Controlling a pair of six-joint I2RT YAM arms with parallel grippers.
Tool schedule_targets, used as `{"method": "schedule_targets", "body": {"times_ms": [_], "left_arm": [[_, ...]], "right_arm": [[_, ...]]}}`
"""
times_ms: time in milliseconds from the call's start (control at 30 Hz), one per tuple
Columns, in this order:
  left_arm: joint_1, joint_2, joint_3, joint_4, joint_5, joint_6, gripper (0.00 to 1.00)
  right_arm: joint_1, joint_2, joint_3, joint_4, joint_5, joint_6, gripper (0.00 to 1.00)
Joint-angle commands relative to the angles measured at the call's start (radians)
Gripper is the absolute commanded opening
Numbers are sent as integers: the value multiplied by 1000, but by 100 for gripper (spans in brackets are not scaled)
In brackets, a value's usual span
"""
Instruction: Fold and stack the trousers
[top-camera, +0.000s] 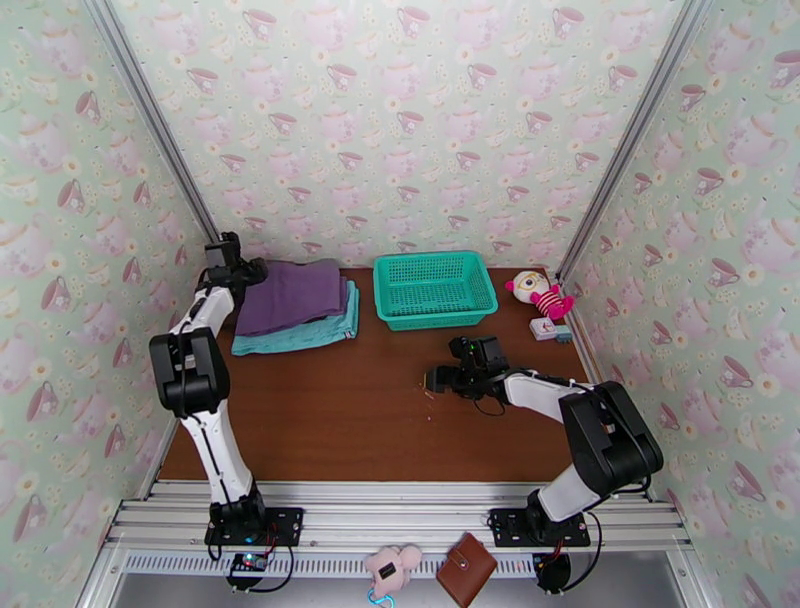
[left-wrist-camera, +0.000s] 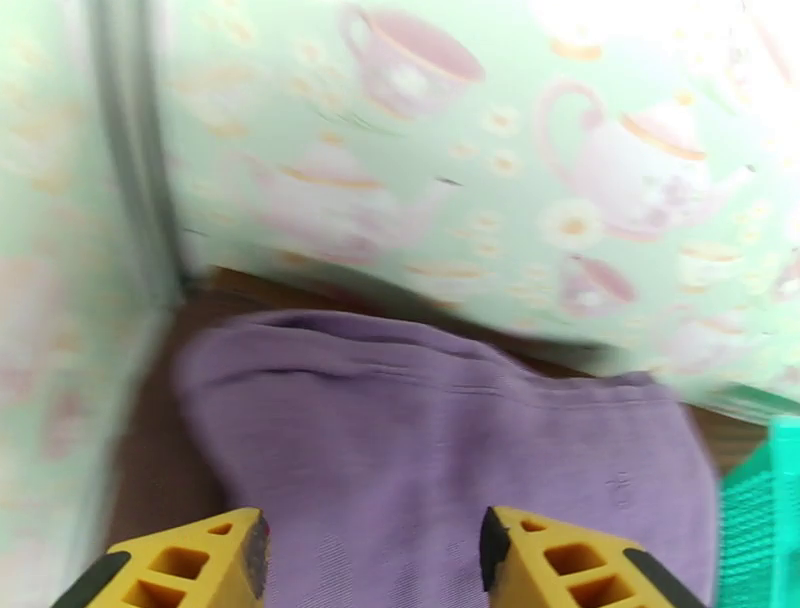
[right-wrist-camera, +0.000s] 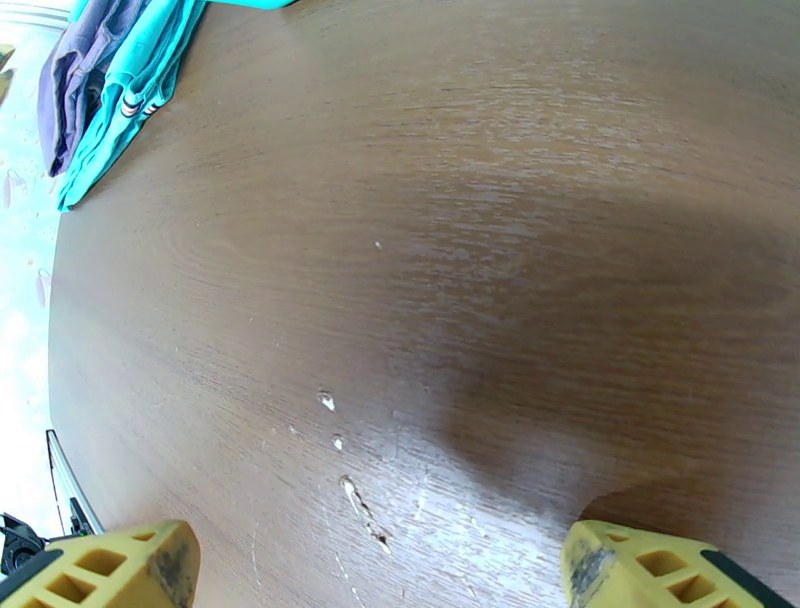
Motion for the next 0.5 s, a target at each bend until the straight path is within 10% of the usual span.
{"method": "schedule_targets", "body": {"times_ms": [0, 200, 467], "left_arm": [[5, 73, 40, 16, 164, -160, 59], [18, -61, -188, 205, -70, -129, 61], [90, 42, -50, 193, 81, -256, 71]], "right_arm": [[18, 27, -13, 40, -59, -11, 100], [18, 43, -7, 47, -63, -9, 100], [24, 93, 16, 42, -58, -13, 100]]}}
